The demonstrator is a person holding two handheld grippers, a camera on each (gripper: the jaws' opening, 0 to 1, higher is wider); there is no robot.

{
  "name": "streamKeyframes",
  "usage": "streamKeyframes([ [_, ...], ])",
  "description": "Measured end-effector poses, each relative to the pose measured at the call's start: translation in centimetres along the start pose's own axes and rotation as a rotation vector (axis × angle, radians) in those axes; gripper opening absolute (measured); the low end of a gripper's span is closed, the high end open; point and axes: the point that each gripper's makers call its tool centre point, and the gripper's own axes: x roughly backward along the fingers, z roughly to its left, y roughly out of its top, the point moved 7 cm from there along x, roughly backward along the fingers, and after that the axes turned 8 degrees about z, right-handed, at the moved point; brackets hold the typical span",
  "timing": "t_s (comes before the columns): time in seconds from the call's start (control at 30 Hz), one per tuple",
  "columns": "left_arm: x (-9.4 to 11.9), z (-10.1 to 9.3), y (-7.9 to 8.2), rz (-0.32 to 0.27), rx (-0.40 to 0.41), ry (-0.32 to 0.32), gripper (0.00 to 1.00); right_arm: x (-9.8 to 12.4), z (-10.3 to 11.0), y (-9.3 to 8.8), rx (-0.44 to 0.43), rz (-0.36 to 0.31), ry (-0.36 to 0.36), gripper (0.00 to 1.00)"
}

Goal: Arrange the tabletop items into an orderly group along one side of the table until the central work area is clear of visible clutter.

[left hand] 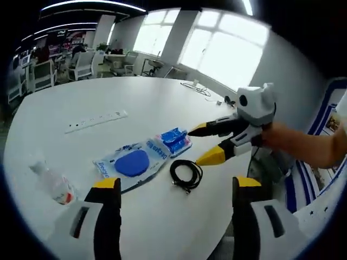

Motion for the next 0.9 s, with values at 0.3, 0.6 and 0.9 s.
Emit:
streamKeyframes([
  [0.3,3.4,0.5,-0.7,-0.046,-0.003,0.03,0.87,0.4,2.2,1.6,0.049,-0.024,0.022,0.58],
  [0.6,6.7,0.9,-2.1,-0.077,0.001,0.057,0.87,0.7,4.2,3.0,0.104,-0.049,0.07,0.6],
  [0.9,11.7,2.7,-4.6,-0.125,0.046,0.128,0.87,-0.2,7.0,4.4,0.177,-0.044,0.159,0.61],
])
